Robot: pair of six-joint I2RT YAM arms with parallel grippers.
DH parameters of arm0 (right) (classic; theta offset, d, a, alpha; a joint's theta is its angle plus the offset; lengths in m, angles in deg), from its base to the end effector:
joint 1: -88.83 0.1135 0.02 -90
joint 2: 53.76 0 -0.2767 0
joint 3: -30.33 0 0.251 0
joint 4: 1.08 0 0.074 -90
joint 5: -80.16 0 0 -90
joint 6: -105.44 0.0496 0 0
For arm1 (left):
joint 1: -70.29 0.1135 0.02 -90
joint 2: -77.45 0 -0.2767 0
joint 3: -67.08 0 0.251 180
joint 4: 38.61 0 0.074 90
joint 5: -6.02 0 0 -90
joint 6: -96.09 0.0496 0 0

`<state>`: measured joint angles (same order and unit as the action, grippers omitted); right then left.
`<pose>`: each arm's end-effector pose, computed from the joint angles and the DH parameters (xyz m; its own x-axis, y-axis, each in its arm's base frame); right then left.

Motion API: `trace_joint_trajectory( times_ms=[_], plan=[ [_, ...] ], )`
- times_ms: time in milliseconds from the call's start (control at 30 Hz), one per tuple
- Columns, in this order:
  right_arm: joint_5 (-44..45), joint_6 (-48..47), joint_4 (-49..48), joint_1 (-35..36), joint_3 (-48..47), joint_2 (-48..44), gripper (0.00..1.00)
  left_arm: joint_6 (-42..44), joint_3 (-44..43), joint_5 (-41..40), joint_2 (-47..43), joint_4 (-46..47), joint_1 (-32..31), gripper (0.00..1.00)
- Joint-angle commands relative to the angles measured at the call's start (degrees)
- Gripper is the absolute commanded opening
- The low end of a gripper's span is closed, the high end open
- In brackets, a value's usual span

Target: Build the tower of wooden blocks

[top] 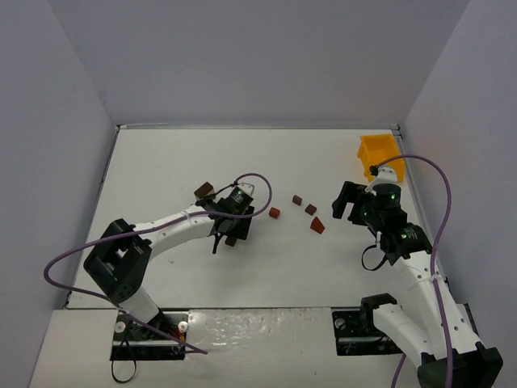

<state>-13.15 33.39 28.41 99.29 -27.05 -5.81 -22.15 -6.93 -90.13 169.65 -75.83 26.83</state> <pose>0.1945 0.0388 0.3177 -0.3932 0.2403 -0.8875 -0.1192 0.9438 0.3083 0.2498 -0.2294 0.2101 -0.8291 0.1376 -0.5419 0.2809 0.9406 -0.1909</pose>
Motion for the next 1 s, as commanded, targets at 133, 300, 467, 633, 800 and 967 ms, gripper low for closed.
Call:
trace_joint_trajectory(
  times_ms=[133, 300, 467, 633, 800, 967],
  plan=[
    [-0.40, -0.82, -2.28, -0.18, -0.16, 0.04, 0.87, 1.74, -2.26, 1.10, 1.43, -0.70, 1.16, 0.47],
    [-0.50, -0.90, -2.30, -0.18, -0.04, 0.19, 0.88, 2.08, -2.60, 2.07, 2.87, -0.65, 1.72, 0.47],
    [-0.48, -1.26, -2.23, -0.19, -0.13, 0.06, 0.94, 2.56, -3.24, 2.54, 4.09, -0.67, 2.16, 0.47],
    [-0.38, -1.27, -2.30, -0.26, -0.20, 0.22, 0.95, 2.77, -3.54, 2.80, 4.39, -0.77, 2.24, 0.45],
    [-0.33, -1.39, -2.30, -0.18, -0.18, 0.27, 0.95, 2.97, -3.72, 2.66, 4.39, -1.04, 2.25, 0.38],
    [-0.29, -1.43, -2.30, -0.18, -0.28, 0.42, 0.96, 3.16, -4.03, 2.22, 4.36, -1.38, 2.36, 0.35]
  ],
)
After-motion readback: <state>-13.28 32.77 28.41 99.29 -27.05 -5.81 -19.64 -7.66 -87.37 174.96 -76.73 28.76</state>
